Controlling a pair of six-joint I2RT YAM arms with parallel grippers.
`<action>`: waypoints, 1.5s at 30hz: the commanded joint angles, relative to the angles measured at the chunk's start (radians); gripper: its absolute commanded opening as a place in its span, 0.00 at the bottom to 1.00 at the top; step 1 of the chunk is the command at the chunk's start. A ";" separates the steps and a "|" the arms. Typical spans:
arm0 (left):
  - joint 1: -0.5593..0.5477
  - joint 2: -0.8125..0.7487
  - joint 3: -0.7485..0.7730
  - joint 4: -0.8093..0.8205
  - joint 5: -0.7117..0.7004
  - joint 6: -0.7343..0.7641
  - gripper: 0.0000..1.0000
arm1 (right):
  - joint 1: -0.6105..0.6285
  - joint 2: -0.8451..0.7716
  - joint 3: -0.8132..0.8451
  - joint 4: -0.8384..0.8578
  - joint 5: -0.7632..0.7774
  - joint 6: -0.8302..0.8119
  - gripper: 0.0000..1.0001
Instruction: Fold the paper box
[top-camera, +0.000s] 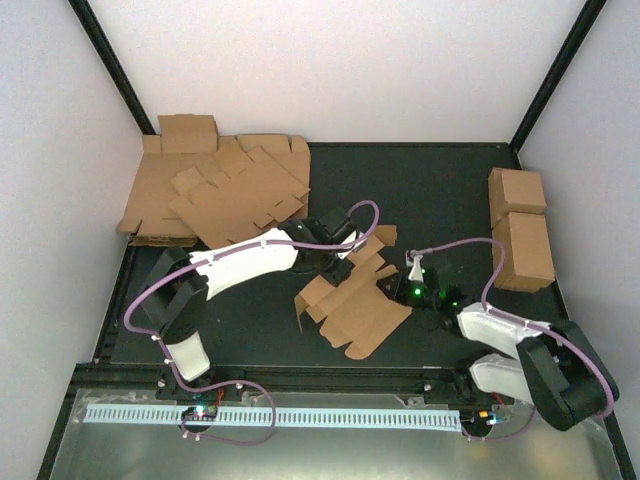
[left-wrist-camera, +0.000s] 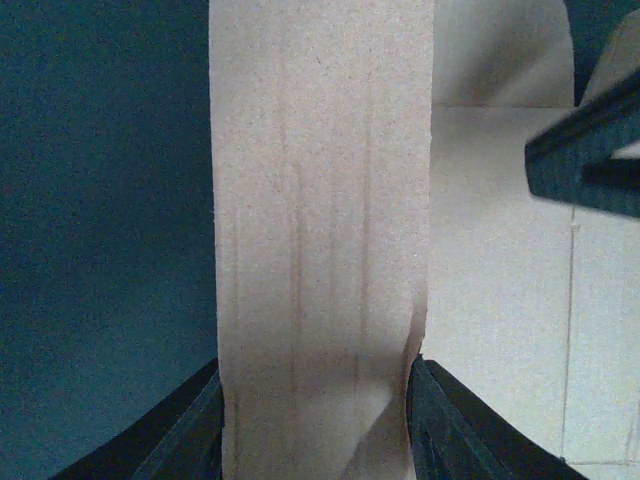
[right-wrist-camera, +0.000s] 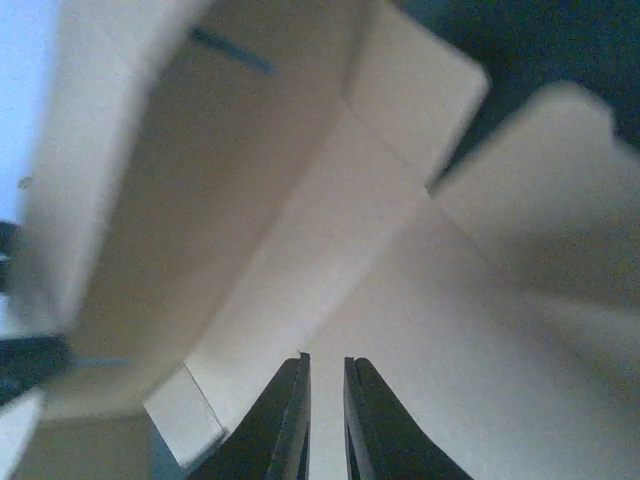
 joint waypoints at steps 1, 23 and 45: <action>-0.011 0.002 -0.011 0.003 -0.020 -0.021 0.47 | -0.018 -0.056 0.094 -0.166 0.094 -0.110 0.14; -0.024 -0.051 -0.034 0.016 -0.031 -0.031 0.47 | -0.228 0.392 0.364 -0.095 -0.073 -0.238 0.02; -0.043 -0.065 -0.043 0.035 -0.035 -0.070 0.47 | -0.182 0.360 0.238 0.034 -0.262 -0.159 0.02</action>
